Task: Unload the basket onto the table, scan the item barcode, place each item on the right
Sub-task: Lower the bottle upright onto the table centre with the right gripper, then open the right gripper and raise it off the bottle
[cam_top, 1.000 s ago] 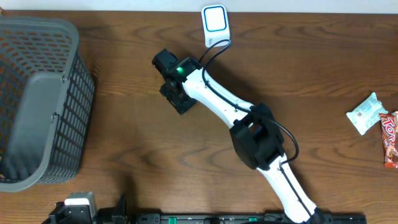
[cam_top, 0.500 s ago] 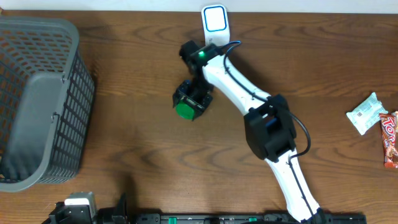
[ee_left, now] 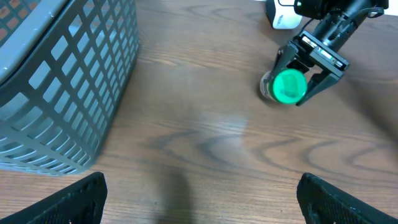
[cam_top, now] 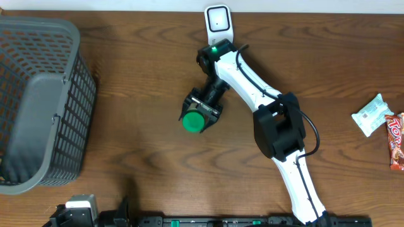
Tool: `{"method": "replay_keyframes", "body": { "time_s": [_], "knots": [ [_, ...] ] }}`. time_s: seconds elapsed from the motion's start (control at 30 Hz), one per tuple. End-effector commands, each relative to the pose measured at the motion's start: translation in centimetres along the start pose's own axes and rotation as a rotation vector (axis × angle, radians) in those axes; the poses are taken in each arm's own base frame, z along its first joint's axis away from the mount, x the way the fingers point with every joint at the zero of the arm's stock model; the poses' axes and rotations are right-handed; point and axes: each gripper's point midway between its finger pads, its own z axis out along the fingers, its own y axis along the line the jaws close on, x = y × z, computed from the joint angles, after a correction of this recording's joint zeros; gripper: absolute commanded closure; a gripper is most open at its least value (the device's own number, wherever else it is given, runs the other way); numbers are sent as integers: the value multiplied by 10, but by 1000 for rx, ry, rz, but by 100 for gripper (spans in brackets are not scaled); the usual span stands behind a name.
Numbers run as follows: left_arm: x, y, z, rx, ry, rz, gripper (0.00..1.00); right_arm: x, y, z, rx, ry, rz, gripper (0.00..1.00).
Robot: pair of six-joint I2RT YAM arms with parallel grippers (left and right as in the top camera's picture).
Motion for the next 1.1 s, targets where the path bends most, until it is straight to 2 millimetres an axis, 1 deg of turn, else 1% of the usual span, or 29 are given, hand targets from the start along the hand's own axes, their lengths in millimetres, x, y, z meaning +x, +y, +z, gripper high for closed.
{"method": "replay_keyframes", "body": {
  "time_s": [0.0, 0.13, 0.23, 0.37, 0.47, 0.6, 0.7, 0.8, 0.83, 0.9, 0.93, 1.0, 1.07],
  "knots": [
    [-1, -2, -1, 6, -8, 15, 2, 28, 6, -3, -18, 33, -126, 36],
    [-1, -2, -1, 6, -8, 15, 2, 42, 1, 7, 26, 68, -168, 36],
    [-1, -2, -1, 6, -8, 15, 2, 47, 1, 13, 40, 77, -218, 33],
    [-1, -2, -1, 6, -8, 15, 2, 55, 1, 23, 63, 90, -261, 32],
    [-1, -2, -1, 6, -8, 15, 2, 59, -1, 30, 86, 95, -268, 26],
    [-1, -2, -1, 6, -8, 15, 2, 59, -9, 39, 119, 109, -249, 27],
    [-1, -2, -2, 6, -9, 15, 2, 54, -14, 44, 124, 117, -236, 29],
    [-1, -2, -1, 6, -8, 15, 2, 44, -15, 44, 116, 99, -243, 32],
    [-1, -2, -2, 6, -9, 15, 2, 40, -16, 43, 121, 82, -248, 31],
    [-1, -2, -1, 6, -8, 15, 2, 25, -21, 39, 153, 25, -250, 21],
    [-1, -2, -1, 6, -8, 15, 2, 20, -25, 36, 180, -3, -241, 18],
    [-1, -2, -1, 6, -8, 15, 2, 10, -34, 33, 235, -51, -230, 14],
    [-1, -2, -2, 6, -9, 15, 2, 8, -37, 32, 254, -68, -237, 12]
  ]
}}
